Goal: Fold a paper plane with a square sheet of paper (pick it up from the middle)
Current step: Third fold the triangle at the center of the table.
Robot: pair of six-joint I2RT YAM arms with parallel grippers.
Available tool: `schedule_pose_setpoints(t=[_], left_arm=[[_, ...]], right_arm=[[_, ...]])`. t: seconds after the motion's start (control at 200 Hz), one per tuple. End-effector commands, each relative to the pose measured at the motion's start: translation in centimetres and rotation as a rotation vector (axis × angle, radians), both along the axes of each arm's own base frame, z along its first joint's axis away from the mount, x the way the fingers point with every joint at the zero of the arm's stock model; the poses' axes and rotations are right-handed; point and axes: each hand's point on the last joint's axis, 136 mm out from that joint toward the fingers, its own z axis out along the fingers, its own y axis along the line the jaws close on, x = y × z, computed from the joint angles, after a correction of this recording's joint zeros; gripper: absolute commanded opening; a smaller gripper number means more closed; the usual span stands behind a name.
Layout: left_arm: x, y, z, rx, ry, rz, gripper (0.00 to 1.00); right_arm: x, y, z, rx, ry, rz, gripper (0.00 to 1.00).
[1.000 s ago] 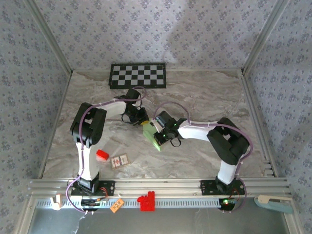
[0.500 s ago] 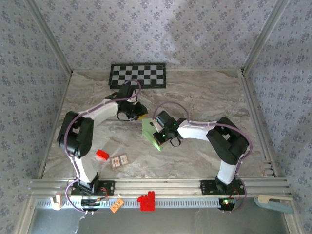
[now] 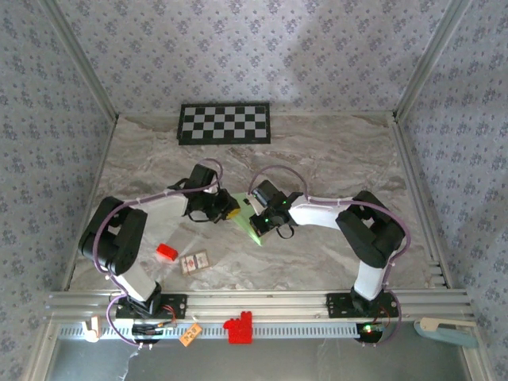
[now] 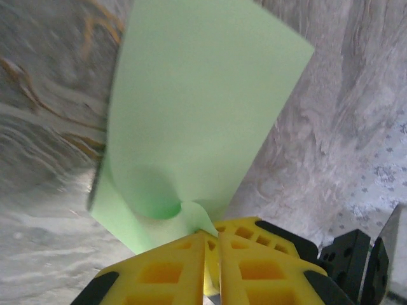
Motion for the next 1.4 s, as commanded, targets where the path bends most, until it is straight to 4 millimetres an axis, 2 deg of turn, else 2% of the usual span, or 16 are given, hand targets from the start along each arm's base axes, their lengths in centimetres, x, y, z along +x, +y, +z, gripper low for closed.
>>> schedule_pose_setpoints(t=[0.0, 0.11, 0.335, 0.465, 0.76, 1.399], left_arm=[[0.0, -1.4, 1.0, -0.080, -0.010, -0.004, 0.13], [-0.7, -2.0, 0.5, -0.074, 0.003, -0.034, 0.12], [-2.1, -1.3, -1.7, -0.014, 0.045, -0.056, 0.11], [-2.1, -1.4, -2.1, -0.011, 0.047, -0.065, 0.11], [-2.8, -0.1, -3.9, 0.062, 0.078, -0.064, 0.11], [-3.2, 1.0, -5.7, 0.140, 0.114, -0.055, 0.11]], right_arm=[[-0.4, -0.8, -1.3, -0.049, 0.046, -0.024, 0.02], [-0.3, -0.8, -1.2, -0.050, 0.045, -0.027, 0.01], [-0.3, -0.8, -1.4, -0.052, 0.052, -0.032, 0.01], [-0.3, -0.9, -1.4, -0.055, 0.054, -0.030, 0.01], [-0.3, -1.0, -1.5, -0.064, 0.058, -0.037, 0.01], [-0.2, -1.0, -1.5, -0.064, 0.062, -0.041, 0.01]])
